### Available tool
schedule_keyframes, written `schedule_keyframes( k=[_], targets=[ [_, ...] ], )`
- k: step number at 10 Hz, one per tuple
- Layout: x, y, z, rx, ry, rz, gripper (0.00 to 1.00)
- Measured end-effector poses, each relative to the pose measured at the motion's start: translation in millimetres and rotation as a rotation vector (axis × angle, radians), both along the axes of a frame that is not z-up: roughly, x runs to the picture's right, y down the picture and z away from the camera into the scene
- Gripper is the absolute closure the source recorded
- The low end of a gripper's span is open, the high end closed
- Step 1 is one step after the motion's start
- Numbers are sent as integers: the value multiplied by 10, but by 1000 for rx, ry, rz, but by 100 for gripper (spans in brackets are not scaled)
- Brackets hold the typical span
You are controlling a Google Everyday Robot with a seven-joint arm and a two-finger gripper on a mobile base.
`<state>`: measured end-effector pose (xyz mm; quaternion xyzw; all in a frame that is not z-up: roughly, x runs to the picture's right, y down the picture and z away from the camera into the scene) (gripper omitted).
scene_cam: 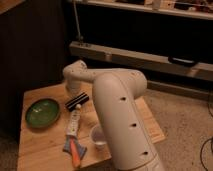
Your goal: Push the eraser across the table
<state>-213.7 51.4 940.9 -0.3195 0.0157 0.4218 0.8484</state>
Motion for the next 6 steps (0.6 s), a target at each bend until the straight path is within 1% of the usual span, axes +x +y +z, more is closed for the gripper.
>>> schedule_keyframes(
  k=[3,5,6],
  targets=[
    [172,200,-29,-30,20,-21,100],
    [303,255,-73,-34,34,-26,100],
    [428,278,-110,-35,47,-28,100]
  ],
)
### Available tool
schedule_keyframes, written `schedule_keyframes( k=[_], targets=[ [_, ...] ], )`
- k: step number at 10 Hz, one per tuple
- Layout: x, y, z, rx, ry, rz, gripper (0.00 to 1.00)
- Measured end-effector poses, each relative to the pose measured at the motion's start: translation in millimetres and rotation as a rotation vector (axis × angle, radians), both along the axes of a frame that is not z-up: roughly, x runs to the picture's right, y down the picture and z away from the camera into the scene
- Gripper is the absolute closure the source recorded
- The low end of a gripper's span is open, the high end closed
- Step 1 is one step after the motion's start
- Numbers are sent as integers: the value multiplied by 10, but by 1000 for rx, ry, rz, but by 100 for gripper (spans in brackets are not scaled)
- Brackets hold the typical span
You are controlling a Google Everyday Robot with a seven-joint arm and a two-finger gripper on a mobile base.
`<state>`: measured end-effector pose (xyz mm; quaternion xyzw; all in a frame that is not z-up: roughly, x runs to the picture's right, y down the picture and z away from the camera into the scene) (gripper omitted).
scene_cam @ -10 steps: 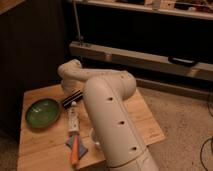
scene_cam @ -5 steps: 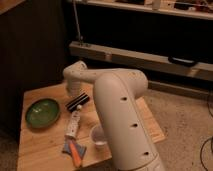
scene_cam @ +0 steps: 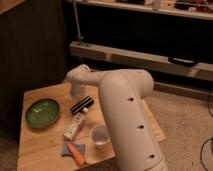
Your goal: Push the eraser across the table
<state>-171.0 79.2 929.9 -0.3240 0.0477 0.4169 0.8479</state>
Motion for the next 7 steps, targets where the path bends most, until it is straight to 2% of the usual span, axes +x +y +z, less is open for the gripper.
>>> schedule_keyframes(
  k=[4,7],
  targets=[
    [308,103,-99,-6,27,7,100],
    [590,245,-230,-27,41,24,97]
  ],
)
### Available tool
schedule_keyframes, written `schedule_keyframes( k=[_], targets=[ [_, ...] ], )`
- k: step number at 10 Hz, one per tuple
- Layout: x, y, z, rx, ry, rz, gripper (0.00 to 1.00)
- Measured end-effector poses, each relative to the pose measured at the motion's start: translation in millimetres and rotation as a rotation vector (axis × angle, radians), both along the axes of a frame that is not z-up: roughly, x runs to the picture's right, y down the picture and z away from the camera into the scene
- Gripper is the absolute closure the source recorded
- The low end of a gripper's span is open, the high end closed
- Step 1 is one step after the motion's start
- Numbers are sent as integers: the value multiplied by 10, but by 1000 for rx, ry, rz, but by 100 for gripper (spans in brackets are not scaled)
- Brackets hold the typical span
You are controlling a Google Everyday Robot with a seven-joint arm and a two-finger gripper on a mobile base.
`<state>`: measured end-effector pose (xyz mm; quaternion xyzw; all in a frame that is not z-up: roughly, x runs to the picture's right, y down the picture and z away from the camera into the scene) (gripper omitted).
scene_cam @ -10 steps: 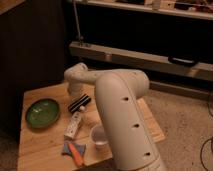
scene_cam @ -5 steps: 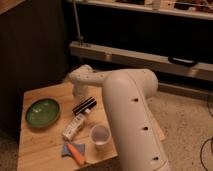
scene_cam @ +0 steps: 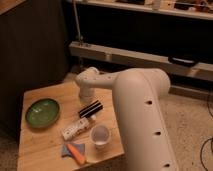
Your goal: Push the eraser across the table
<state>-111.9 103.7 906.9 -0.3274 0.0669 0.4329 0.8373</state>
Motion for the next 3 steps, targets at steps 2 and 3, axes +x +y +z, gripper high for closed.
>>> schedule_keyframes(
  k=[2,3],
  targets=[
    [101,10,-29,-5,2,28,94],
    [60,10,-36,-5,-3,25,87]
  ],
)
